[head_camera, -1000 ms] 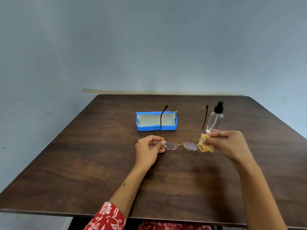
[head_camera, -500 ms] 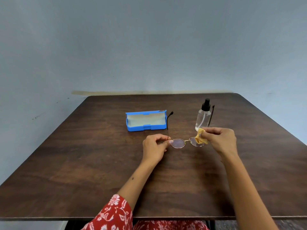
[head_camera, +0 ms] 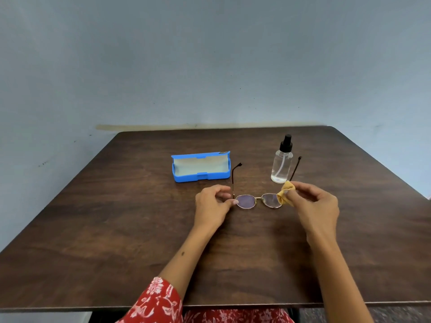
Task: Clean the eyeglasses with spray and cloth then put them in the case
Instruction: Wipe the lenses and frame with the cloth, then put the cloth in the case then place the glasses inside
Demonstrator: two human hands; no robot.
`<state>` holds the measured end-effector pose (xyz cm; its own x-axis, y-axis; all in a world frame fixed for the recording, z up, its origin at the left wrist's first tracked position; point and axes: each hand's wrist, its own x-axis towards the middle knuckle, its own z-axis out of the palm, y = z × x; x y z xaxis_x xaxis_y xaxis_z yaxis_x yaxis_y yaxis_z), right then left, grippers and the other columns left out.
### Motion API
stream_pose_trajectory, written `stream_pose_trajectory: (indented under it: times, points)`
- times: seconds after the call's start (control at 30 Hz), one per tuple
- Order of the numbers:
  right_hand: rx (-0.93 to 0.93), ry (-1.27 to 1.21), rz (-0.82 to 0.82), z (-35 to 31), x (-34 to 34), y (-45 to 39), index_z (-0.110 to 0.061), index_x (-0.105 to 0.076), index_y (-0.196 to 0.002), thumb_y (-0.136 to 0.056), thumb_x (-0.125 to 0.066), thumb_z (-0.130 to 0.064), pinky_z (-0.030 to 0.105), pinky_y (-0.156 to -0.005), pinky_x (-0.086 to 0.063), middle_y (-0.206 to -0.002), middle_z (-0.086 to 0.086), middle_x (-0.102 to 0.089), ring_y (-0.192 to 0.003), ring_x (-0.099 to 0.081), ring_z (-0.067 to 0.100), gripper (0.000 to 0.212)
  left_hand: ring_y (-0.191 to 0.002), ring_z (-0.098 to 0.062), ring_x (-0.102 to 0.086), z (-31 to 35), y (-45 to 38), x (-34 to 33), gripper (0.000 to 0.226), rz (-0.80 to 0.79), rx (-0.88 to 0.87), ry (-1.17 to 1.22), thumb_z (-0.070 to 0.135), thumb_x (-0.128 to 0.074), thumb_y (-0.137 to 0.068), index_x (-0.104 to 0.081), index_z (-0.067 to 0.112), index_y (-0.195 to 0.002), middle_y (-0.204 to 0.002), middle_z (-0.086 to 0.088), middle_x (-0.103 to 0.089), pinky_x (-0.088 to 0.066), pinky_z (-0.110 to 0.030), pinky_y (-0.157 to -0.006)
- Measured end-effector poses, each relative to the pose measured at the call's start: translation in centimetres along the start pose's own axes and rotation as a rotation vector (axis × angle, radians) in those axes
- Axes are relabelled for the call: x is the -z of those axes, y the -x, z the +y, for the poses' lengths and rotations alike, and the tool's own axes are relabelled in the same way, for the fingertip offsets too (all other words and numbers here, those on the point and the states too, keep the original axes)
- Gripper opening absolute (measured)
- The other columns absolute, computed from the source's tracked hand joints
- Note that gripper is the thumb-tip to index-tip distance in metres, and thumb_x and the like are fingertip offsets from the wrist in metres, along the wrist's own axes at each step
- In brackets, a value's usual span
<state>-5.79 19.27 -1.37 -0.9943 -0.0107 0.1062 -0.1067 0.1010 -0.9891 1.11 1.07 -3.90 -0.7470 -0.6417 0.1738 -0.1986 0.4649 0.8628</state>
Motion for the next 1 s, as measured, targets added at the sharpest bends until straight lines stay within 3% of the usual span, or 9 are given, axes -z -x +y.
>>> stream_pose_trajectory:
  times: [0.1, 0.2, 0.37, 0.57, 0.7, 0.83, 1.0]
  points:
    - [-0.033, -0.214, -0.185, -0.3, -0.1, 1.6, -0.016, -0.075, -0.089, -0.074, -0.074, -0.005, 0.031, -0.079, -0.053, -0.079, 0.003, -0.075, -0.081, -0.070, 0.017, 0.019, -0.073, -0.010, -0.067, 0.1, 1.5, 1.2, 0.035, 0.034, 0.039, 0.069, 0.015, -0.081, -0.070, -0.070, 0.019, -0.102, -0.085, 0.007, -0.070, -0.058, -0.029, -0.069]
    - [-0.104, -0.355, -0.430, -0.6, -1.0, 3.0, -0.010, -0.073, -0.092, -0.080, -0.064, 0.005, 0.032, -0.074, -0.055, -0.086, 0.010, -0.074, -0.080, -0.066, 0.019, 0.021, -0.072, -0.007, -0.068, 0.9, 4.2, 2.6, 0.023, 0.030, 0.106, 0.301, 0.012, -0.075, -0.077, -0.070, 0.016, -0.099, -0.085, 0.001, -0.072, -0.057, -0.022, -0.061]
    - [-0.118, -0.348, -0.769, -0.8, -3.6, 5.0, -0.012, -0.074, -0.099, -0.085, -0.054, 0.009, 0.038, -0.084, -0.054, -0.102, 0.016, -0.071, -0.095, -0.066, 0.026, 0.032, -0.090, -0.015, -0.070, 1.2, 7.4, 4.4, 0.031, -0.150, 0.213, 0.692, 0.010, -0.070, -0.078, -0.066, 0.013, -0.108, -0.096, -0.005, -0.074, -0.058, -0.028, -0.074]
    - [-0.172, -0.317, -0.882, -1.1, -5.4, 6.1, -0.007, -0.066, -0.110, -0.083, -0.057, 0.011, 0.035, -0.087, -0.054, -0.108, 0.014, -0.070, -0.103, -0.065, 0.026, 0.033, -0.089, -0.024, -0.071, -0.2, 8.3, 6.4, 0.038, -0.033, 0.218, 0.827, 0.011, -0.072, -0.068, -0.065, 0.006, -0.105, -0.093, -0.012, -0.074, -0.059, -0.030, -0.071]
    - [-0.271, -0.317, -1.007, -1.1, -5.9, 5.9, -0.011, -0.058, -0.122, -0.087, -0.049, 0.014, 0.035, -0.083, -0.054, -0.117, 0.012, -0.066, -0.101, -0.064, 0.026, 0.044, -0.085, -0.019, -0.071, -0.9, 8.7, 7.4, 0.032, -0.012, 0.193, 0.822, 0.005, -0.071, -0.069, -0.064, 0.004, -0.101, -0.089, -0.008, -0.074, -0.059, -0.029, -0.068]
    - [-0.140, -0.224, -1.128, -1.5, -6.4, 6.0, -0.023, -0.063, -0.120, -0.092, -0.052, -0.002, 0.031, -0.072, -0.051, -0.117, 0.008, -0.065, -0.091, -0.062, 0.017, 0.037, -0.082, -0.014, -0.071, -1.1, 9.0, 8.3, 0.023, -0.030, 0.120, 0.736, 0.001, -0.068, -0.075, -0.066, 0.006, -0.098, -0.088, -0.003, -0.074, -0.058, -0.026, -0.066]
    - [0.057, -0.139, -1.074, -2.4, -6.8, 6.1, -0.007, -0.068, -0.102, -0.080, -0.066, -0.010, 0.027, -0.069, -0.052, -0.100, 0.013, -0.070, -0.086, -0.064, 0.016, 0.022, -0.082, -0.015, -0.072, -1.3, 9.0, 9.3, 0.023, -0.004, 0.046, 0.622, 0.002, -0.069, -0.077, -0.070, 0.010, -0.098, -0.086, -0.003, -0.075, -0.056, -0.021, -0.069]
